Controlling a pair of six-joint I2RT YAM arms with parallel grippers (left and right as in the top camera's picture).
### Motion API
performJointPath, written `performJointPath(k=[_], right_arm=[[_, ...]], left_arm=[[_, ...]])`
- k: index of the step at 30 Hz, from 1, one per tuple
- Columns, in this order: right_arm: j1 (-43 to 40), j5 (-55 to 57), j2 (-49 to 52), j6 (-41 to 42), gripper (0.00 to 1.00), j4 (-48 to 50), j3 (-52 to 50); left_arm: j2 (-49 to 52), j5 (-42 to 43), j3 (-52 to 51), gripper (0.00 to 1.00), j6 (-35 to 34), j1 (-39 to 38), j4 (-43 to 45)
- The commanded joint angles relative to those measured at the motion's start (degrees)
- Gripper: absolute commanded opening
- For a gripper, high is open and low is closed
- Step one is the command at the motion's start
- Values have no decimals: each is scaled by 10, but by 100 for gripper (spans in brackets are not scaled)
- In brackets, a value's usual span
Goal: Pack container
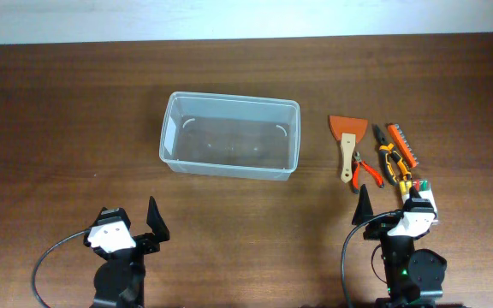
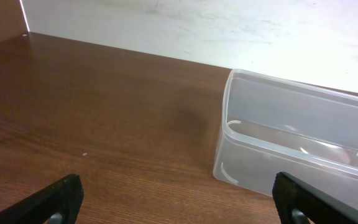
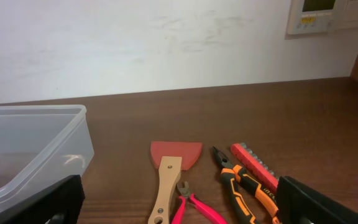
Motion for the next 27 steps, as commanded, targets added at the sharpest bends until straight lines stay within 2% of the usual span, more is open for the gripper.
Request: performJointPath(k=[1,17,20,23,27], right_arm=[[-2,1,-7,-2,99,-5,-3],[-2,2,-7,-1,99,16,-3],[-2,2,-7,27,99,28,3],[-2,1,-2,47,99,15,30],[-2,3,45,50,99,-45,124]], left_arm=[[-3,-2,-2,99,5,-2,-1],[-3,-2,-2,99,5,-2,-1],[-3,-2,-2,99,5,-2,-1],[-3,-2,-2,99,5,-2,-1],[-3,-2,-2,99,5,-2,-1]])
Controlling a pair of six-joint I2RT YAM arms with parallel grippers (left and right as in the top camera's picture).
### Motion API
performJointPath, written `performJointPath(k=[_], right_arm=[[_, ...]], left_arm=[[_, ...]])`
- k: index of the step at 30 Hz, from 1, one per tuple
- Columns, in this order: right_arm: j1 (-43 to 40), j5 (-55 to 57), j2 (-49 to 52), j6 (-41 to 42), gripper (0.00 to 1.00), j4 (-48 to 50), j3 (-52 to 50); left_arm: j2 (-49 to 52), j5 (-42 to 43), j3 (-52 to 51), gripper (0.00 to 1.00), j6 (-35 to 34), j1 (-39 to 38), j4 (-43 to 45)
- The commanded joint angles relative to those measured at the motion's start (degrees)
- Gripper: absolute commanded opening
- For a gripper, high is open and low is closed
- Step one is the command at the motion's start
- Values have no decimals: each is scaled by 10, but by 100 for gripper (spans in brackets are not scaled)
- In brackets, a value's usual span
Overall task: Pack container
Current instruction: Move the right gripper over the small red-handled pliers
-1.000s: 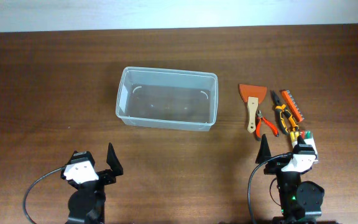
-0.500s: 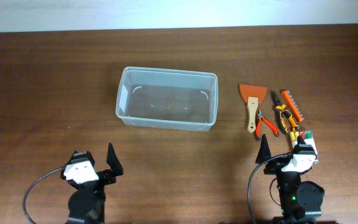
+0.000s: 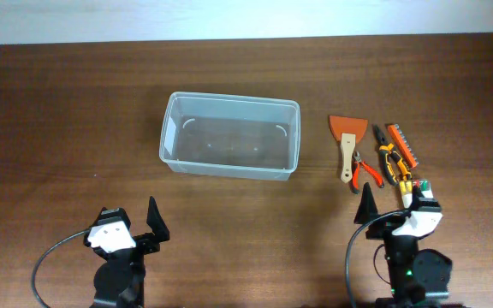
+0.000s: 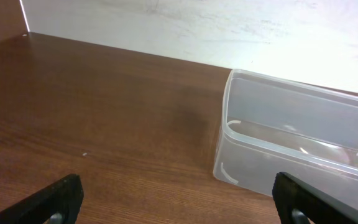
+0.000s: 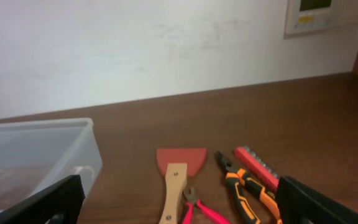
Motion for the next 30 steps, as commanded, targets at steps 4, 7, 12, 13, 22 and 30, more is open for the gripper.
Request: performJointPath(k=[4,7,12,13,22,30], right_arm=[[-2,7,129,-1,99,-111,212],[-2,7,222,-21,99,-206,320],[-2,7,382,-76,98,-354,471],[-2,7,418,-81,99,-385,499],[-2,-48,672,-84,99,-469,603],[-2,-112,825,-84,99,-435,603]], left_arm=[[-3,-2,-2,99,5,-2,-1],[-3,-2,-2,99,5,-2,-1],[-3,-2,-2,99,5,-2,-1],[-3,-2,-2,99,5,-2,-1],[-3,-2,-2,99,5,-2,-1],[-3,-2,-2,99,5,-2,-1]])
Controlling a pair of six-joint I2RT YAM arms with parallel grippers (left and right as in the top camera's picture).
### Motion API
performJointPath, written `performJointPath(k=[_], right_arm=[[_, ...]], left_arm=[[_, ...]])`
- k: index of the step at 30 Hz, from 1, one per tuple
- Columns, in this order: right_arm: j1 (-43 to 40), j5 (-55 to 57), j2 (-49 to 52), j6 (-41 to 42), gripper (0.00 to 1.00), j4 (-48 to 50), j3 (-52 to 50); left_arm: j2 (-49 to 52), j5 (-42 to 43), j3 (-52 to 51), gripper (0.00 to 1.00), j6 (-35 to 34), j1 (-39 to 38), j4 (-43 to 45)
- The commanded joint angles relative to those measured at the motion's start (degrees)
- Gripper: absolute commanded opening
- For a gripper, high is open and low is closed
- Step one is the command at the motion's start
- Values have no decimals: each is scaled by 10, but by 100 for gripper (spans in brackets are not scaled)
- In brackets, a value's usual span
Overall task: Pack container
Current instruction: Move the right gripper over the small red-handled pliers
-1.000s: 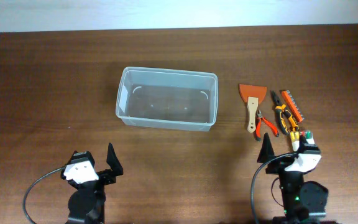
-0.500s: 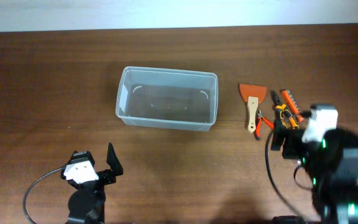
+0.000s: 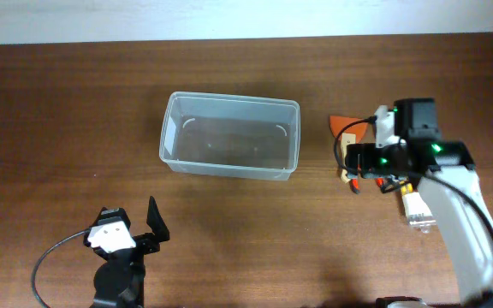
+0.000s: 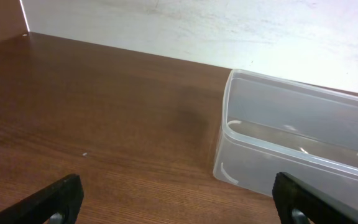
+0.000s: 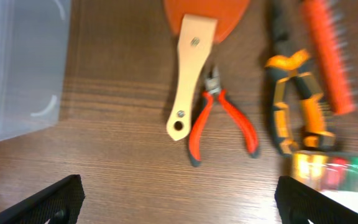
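The clear plastic container stands empty mid-table; the left wrist view shows its near corner and the right wrist view its end wall. To its right lie an orange scraper with a wooden handle, red pliers, orange-black pliers and an orange bit strip. My right gripper hovers open above the scraper and red pliers, and its fingers frame bare wood. My left gripper rests open near the front edge, pointing at the container.
A small clear pack with yellow and green parts lies on the table in front of the tools, under the right arm, and shows blurred in the right wrist view. A white wall runs behind the table's far edge.
My right arm has gone from its rest at the front edge to above the tools, with the gripper pointing down at them. It is still open. The left arm has not moved.
Both grippers rested open at the front edge, the container empty and the tools lying to its right. A second later the right wrist had risen slightly. Now the right gripper hangs open over the scraper and red pliers, and the tools lie where they were.
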Motion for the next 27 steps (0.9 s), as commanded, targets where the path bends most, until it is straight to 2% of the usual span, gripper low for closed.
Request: performJointPath(k=[1,7,15,21,23,25,27], right_arm=[[-2,-39,41,-5,99,7,10],[-2,-43,85,-6,99,16,10],[-2,-78,89,-24,99,73,10],[-3,-92,89,-21,99,74,10],[-3,-72,89,-16,84,76,10],[-3,-49,89,29,73,76,10],[-2,-40,89,62,70,77,10]], left_arm=[[-3,-2,-2,99,5,-2,-1],[-3,-2,-2,99,5,-2,-1],[-3,-2,-2,99,5,-2,-1],[-3,-2,-2,99,5,-2,-1],[-3,-2,-2,99,5,-2,-1],[-3,-2,-2,99,5,-2,-1],[-3,-2,-2,99,5,-2,-1]])
